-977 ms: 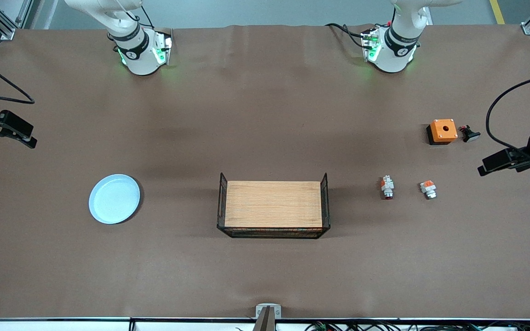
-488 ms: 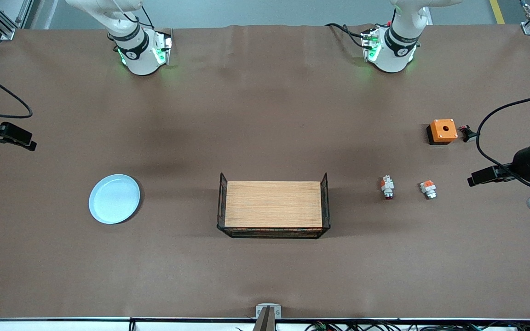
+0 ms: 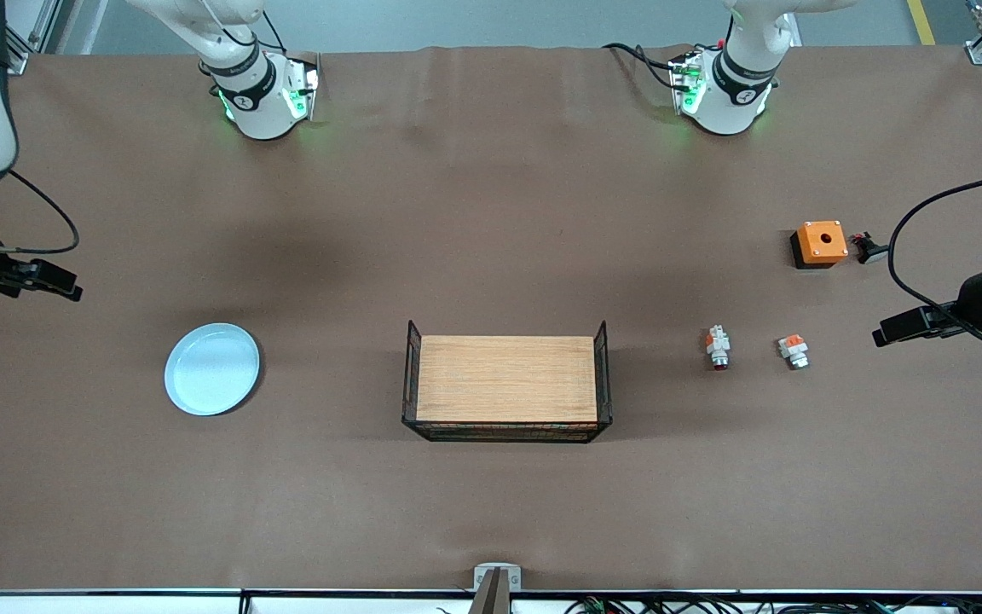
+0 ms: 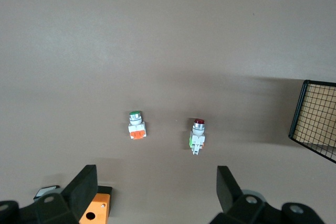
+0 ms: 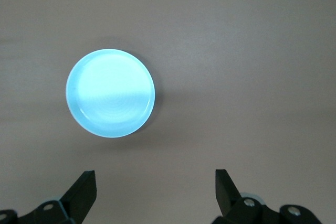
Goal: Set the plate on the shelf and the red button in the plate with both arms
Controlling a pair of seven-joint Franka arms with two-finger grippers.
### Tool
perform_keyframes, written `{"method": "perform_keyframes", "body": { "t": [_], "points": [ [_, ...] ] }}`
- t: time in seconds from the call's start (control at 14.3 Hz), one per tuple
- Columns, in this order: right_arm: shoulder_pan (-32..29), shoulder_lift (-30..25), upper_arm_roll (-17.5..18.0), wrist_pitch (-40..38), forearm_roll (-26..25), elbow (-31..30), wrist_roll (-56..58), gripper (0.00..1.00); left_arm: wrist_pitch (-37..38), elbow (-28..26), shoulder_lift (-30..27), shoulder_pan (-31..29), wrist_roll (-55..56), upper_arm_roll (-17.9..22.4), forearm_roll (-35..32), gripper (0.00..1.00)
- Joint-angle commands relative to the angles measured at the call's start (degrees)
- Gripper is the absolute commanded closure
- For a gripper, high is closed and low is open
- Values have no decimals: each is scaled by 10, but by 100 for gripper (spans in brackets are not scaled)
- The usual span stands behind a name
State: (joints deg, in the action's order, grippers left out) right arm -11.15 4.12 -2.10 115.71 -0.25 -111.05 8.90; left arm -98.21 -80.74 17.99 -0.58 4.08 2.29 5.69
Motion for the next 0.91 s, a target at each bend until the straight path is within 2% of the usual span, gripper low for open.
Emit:
{"method": "perform_keyframes", "body": {
  "t": [0.0,0.35,0.63,0.84],
  "points": [
    [-5,-17,7,64,4,-63,9,0,4,1,-1,-1,6,2,9,0],
    [-2,62,8,128,4,-66,9,0,3,1,16,-4,7,1,13,0],
    [-2,120,8,185,4,-65,9,0,-7,1,27,-2,68,1,13,0],
    [-1,158,9,220,4,-55,8,0,-6,1,44,0,69,2,5,0]
  ]
}}
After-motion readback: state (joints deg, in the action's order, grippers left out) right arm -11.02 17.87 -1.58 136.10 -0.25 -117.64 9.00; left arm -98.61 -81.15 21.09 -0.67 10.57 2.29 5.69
